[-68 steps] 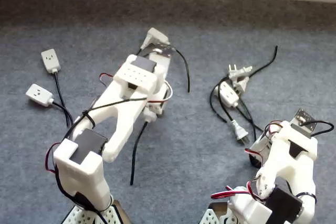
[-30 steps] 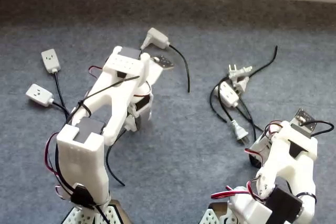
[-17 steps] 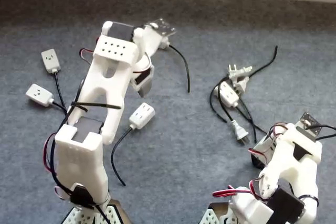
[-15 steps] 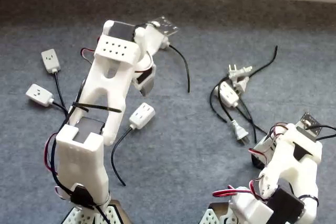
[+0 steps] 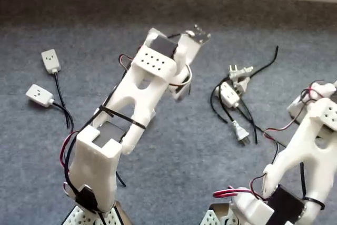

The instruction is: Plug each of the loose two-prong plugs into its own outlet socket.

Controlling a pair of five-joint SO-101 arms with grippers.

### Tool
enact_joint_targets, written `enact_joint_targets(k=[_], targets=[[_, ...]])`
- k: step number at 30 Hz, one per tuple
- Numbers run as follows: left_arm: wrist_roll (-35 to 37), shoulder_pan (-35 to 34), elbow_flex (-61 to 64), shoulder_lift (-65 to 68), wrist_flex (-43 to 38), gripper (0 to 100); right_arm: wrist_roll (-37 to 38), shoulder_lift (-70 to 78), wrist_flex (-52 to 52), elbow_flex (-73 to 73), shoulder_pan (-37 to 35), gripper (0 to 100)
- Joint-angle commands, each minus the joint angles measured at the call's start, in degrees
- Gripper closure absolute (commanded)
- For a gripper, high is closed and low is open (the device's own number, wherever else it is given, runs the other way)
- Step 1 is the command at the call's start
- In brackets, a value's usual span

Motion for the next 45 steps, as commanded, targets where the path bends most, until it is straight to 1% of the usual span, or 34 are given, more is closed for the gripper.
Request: enact_joint_targets(k=[1,3,6,9,13,16,18,20,22,28,29,31,34,36,38,41,45], targets=[[0.4,4.5,-5.4,-0.7,-4.4,81,-2.8,-1.2,5.1,-3.8,6.4,98.9],[0.1,7.3,-7.3,-0.7,-6.1,77,-2.8,-1.3,5.1,-0.3,9.7,98.9],[-4.0,10.3,-7.8,0.2,-9.8,75,-2.8,-1.4,3.4,3.9,13.6,98.9],[-6.6,10.8,-9.5,4.5,-15.1,75,-2.8,-1.4,0.5,7.3,17.5,98.9],[-9.4,10.4,-15.3,12.8,-21.9,75,-2.8,-1.4,-3.5,11.8,22.3,98.9],[-9.7,10.8,-21.5,19.1,-25.0,75,-2.8,-1.4,-8.7,15.6,23.5,98.9],[-9.7,11.4,-26.2,23.0,-25.6,75,-2.8,-1.4,-12.4,18.2,23.7,98.9],[-9.6,12.3,-30.5,25.9,-23.7,75,-1.6,-1.4,-15.3,20.2,23.8,98.9],[-9.5,13.5,-34.3,27.9,-18.5,75,0.3,-1.4,-17.6,21.6,23.5,98.9],[-9.1,18.4,-42.5,31.9,-4.7,75,0.8,-1.4,-19.9,22.4,23.6,98.9],[-8.1,19.0,-43.5,32.3,-3.2,75,0.8,-1.4,-19.9,22.4,23.7,98.9],[-1.9,20.1,-45.2,33.2,-1.0,75,1.6,-1.4,-19.7,22.5,24.0,98.9],[8.6,21.0,-46.8,34.6,0.3,75,7.9,-1.4,-19.6,22.5,24.0,98.9],[13.1,21.1,-47.3,35.8,-0.2,75,10.0,-1.4,-19.6,22.5,24.7,98.9],[15.9,21.2,-47.3,37.1,-0.4,75,10.5,-1.4,-20.0,22.5,26.2,98.9],[18.4,21.2,-47.3,39.3,-3.2,75,10.5,-1.4,-20.1,22.3,27.6,98.9],[22.4,21.3,-47.3,41.4,-5.3,75,10.5,-1.4,-20.1,22.4,27.6,98.9]])
